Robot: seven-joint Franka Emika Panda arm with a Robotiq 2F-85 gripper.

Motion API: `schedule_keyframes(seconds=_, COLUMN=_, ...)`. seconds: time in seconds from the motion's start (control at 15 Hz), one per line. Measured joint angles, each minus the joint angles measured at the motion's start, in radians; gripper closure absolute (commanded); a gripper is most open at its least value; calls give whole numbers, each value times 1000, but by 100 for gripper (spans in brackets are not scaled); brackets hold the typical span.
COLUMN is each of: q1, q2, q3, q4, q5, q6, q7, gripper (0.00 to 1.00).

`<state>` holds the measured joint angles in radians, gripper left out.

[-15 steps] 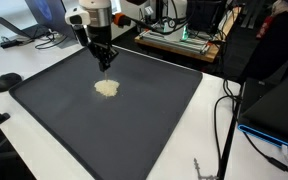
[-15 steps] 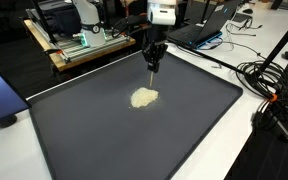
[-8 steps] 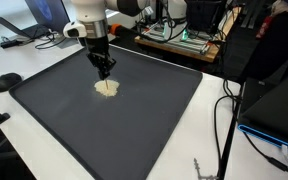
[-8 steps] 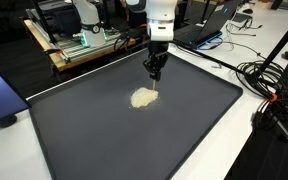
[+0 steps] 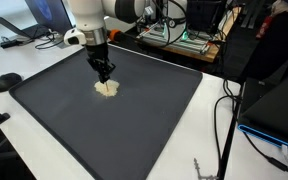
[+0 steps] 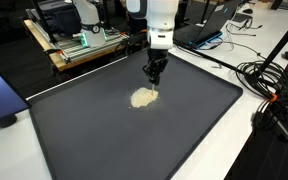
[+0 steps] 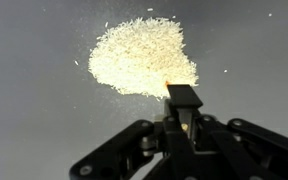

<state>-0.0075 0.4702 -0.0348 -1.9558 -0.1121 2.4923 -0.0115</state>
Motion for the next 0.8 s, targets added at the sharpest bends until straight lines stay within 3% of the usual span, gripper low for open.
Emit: schedule_keyframes(seconds=0.8, q1=1, q2=55, q3=9, q4=101, q5=0, q6=-111, q7=0, gripper=97)
